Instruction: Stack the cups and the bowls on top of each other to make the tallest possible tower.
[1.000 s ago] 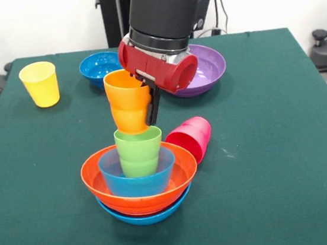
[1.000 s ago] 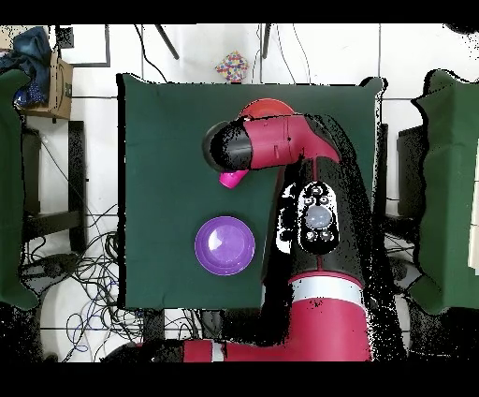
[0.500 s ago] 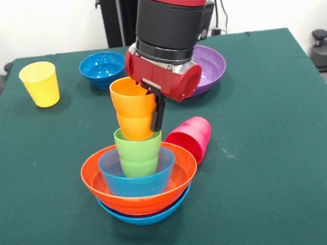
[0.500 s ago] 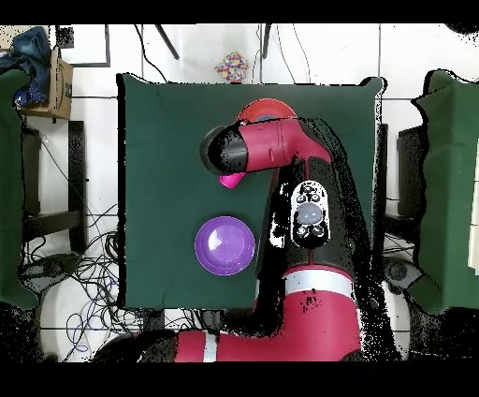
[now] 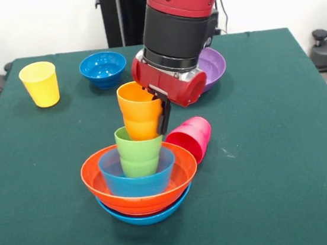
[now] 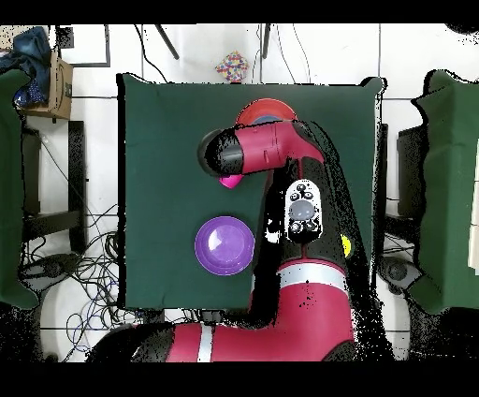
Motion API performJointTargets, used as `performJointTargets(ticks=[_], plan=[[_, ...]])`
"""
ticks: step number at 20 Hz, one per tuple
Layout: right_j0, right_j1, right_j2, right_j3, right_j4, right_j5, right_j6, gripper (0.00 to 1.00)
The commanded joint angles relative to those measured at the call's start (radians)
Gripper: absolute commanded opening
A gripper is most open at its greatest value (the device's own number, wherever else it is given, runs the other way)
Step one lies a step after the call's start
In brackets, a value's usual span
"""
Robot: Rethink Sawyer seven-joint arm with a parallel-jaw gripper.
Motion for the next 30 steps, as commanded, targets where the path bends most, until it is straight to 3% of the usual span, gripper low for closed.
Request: performJointTargets(ticks=[1,17,18,24,30], plan=[[0.018,0.021,0.024,0.062,-0.034,-0.056,-0.038,0.00],[0.010,0.011,0.025,0.052,-0.031,-0.052,-0.056,0.00],[0.008,0.011,0.027,0.051,-0.029,-0.054,-0.059,1.00],[0.024,0.013,0.007,0.023,-0.079,-0.061,-0.099,1.00],[0.030,0.020,-0.001,0.016,-0.058,-0.063,-0.080,1.00]])
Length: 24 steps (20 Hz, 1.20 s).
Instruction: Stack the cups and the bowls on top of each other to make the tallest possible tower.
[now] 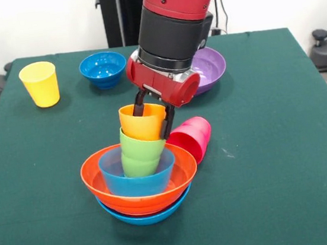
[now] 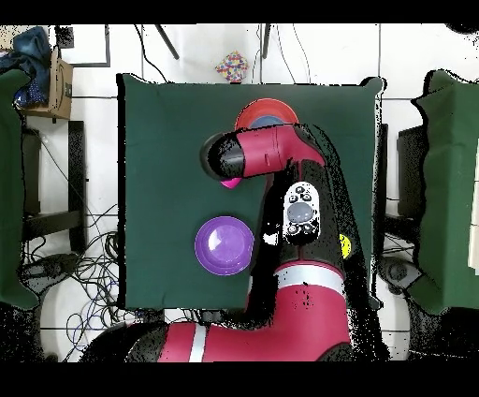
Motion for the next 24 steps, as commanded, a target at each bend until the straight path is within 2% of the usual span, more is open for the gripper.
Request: performJointTargets(ticks=[1,9,15,24], plan=[[0.011,0.013,0.042,0.013,-0.047,-0.039,-0.082,1.00],[-0.014,0.000,0.081,-0.002,0.020,0.067,-0.115,1.00],[-0.030,-0.023,0.107,-0.029,0.083,0.183,-0.151,1.00],[-0.017,-0.076,0.111,-0.082,0.128,0.333,-0.174,1.00]])
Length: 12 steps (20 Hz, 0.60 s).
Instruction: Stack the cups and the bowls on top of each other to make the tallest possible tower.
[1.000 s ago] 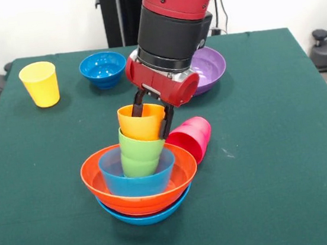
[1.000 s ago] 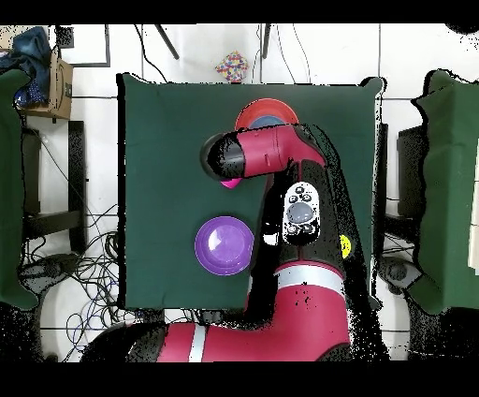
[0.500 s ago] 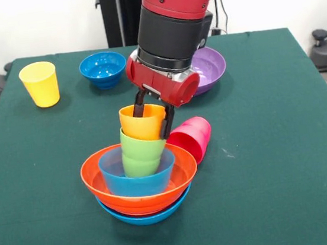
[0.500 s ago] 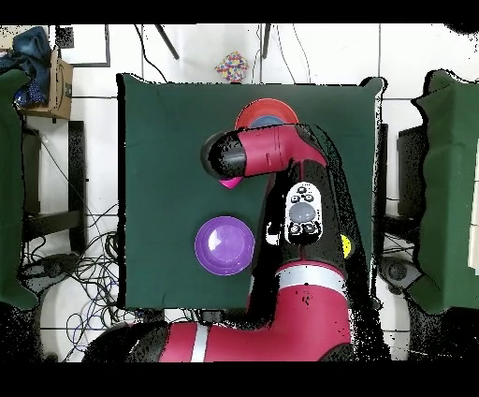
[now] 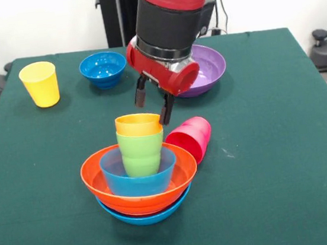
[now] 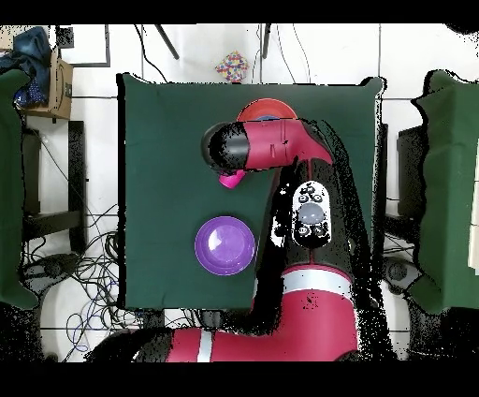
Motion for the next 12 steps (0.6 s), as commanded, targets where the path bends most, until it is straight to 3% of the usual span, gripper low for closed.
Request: performJointTargets(ticks=[1,8,12], plan=[[-0.001,-0.056,0.101,-0.066,0.034,0.173,-0.174,1.00],[-0.013,-0.081,0.102,-0.028,0.023,0.134,-0.189,1.00],[-0.027,-0.117,0.096,0.046,0.006,0.090,-0.208,1.00]])
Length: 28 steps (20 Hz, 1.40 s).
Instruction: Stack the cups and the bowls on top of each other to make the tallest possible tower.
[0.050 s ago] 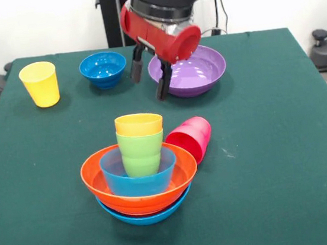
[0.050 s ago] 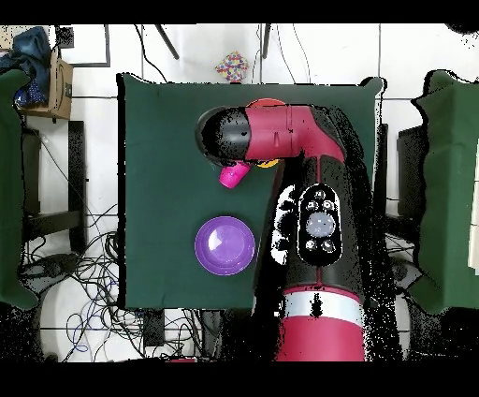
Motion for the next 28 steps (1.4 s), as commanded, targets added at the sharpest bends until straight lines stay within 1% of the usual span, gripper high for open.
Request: performJointTargets(ticks=[1,2,4,6,9,12,14,18,22,25,28], plan=[[-0.024,-0.029,0.086,0.081,-0.023,0.006,-0.214,1.00],[-0.025,-0.035,0.082,0.093,-0.031,0.004,-0.220,1.00],[-0.017,-0.036,0.066,0.100,-0.056,0.031,-0.236,1.00],[-0.013,-0.040,0.057,0.123,-0.069,0.025,-0.232,1.00],[-0.011,-0.056,0.042,0.177,-0.074,-0.002,-0.212,1.00],[0.003,-0.067,0.011,0.229,-0.089,-0.048,-0.150,1.00],[0.009,-0.077,0.002,0.249,-0.090,-0.050,-0.133,1.00],[-0.007,-0.104,0.027,0.263,-0.074,-0.016,-0.173,1.00],[-0.021,-0.131,0.047,0.300,-0.061,-0.042,-0.180,1.00],[-0.024,-0.162,0.046,0.344,-0.066,-0.070,-0.175,1.00],[-0.037,-0.212,0.056,0.415,-0.043,-0.072,-0.185,1.00]])
